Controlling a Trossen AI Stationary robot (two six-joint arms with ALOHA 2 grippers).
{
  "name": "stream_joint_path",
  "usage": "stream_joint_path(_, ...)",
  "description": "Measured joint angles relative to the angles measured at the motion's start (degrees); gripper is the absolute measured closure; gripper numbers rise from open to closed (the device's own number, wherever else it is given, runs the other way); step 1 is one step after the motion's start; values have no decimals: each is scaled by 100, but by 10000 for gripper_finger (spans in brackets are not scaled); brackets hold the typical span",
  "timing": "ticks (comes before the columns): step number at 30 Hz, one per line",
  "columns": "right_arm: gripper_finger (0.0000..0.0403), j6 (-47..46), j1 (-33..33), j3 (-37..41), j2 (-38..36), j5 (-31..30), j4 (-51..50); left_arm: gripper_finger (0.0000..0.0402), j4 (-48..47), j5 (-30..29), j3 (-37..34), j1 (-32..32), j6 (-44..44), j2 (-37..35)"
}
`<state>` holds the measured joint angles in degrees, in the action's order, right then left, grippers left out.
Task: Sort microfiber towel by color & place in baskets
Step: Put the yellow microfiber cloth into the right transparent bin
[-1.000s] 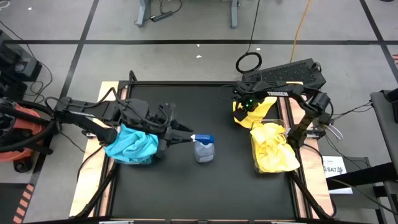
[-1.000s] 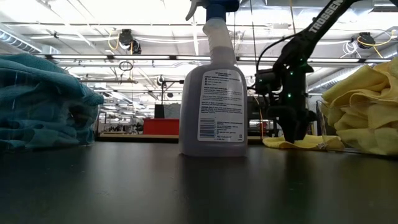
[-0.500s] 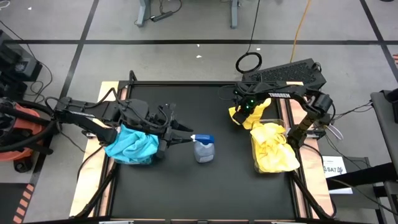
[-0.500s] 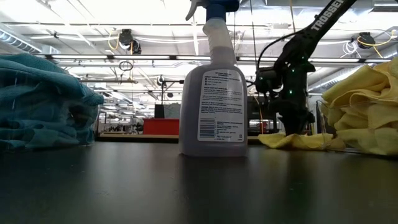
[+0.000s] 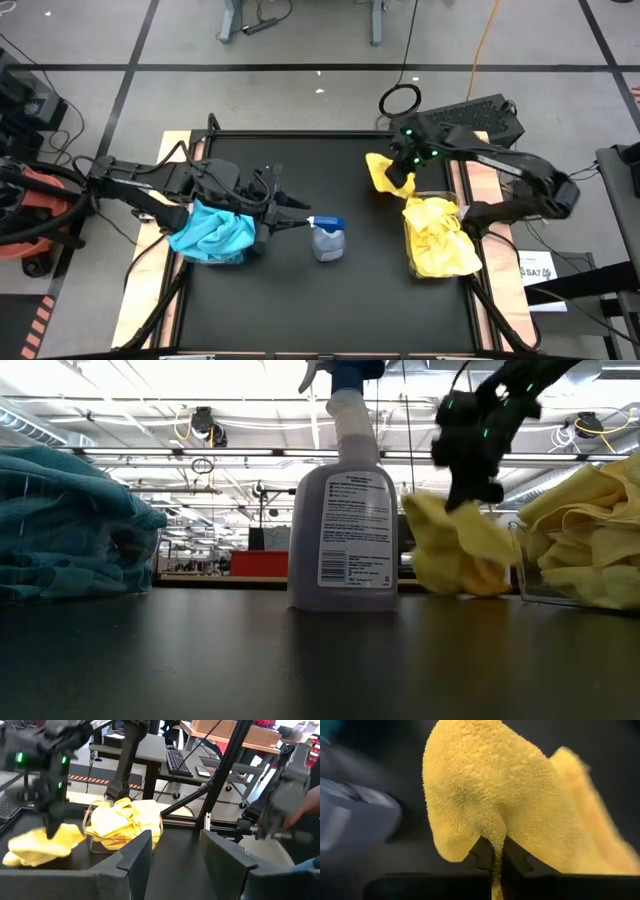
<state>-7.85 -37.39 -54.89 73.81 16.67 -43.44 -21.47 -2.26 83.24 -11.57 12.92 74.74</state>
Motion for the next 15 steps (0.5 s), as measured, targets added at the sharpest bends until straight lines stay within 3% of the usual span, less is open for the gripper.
stream_joint_path(6, 402, -171, 0, -527, -889, 453, -86, 226, 2, -4, 0, 34, -43, 0)
stream_joint_path(15, 403, -128, 135, -1770, -1563, 1346, -973, 226, 2, -20, 0, 34, -142, 0)
